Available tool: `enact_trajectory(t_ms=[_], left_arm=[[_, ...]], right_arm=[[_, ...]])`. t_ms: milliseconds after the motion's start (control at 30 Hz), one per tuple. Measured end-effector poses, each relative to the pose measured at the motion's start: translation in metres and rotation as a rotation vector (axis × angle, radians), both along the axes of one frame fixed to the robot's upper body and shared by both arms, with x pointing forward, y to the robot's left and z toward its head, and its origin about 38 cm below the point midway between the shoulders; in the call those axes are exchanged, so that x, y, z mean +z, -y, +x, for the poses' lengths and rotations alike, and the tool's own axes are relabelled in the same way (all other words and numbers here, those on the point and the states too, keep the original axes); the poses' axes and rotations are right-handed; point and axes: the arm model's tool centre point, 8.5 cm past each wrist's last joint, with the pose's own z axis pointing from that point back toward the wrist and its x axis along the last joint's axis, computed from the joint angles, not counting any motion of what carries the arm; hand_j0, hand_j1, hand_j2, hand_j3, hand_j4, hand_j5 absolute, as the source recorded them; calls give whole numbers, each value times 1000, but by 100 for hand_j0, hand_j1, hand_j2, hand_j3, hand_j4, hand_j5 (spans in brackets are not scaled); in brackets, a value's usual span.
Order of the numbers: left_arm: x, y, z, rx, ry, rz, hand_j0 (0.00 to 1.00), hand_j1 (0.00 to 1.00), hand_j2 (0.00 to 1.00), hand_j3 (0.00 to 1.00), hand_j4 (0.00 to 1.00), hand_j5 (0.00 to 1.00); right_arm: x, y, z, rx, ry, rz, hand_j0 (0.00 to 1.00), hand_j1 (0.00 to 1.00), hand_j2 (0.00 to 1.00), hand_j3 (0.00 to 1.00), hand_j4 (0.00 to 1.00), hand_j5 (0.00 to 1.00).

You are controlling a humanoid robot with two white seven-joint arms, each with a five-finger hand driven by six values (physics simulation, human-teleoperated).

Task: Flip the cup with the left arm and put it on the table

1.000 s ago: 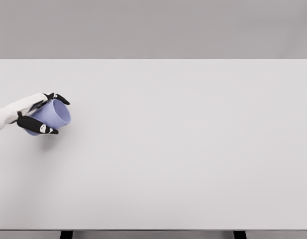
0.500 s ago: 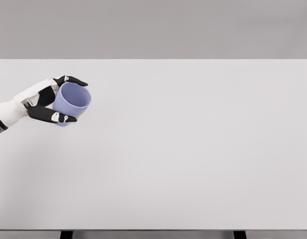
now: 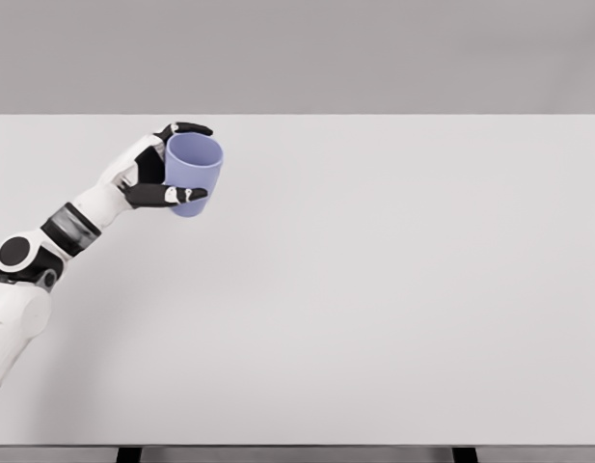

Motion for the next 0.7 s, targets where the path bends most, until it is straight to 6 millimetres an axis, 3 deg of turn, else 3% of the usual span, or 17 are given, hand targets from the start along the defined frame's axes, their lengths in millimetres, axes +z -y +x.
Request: enact_trajectory(t_ms=[233,700], left_arm=[[-11,14,-1,-4,-18,-31,68,68,68,68,68,68],[-32,12,-3,13,-67,-5,89,89,89,89,89,89]], right_arm=[[0,0,0,0,0,0,100,100,100,100,100,100],[0,0,0,0,0,0,100,100,100,100,100,100]])
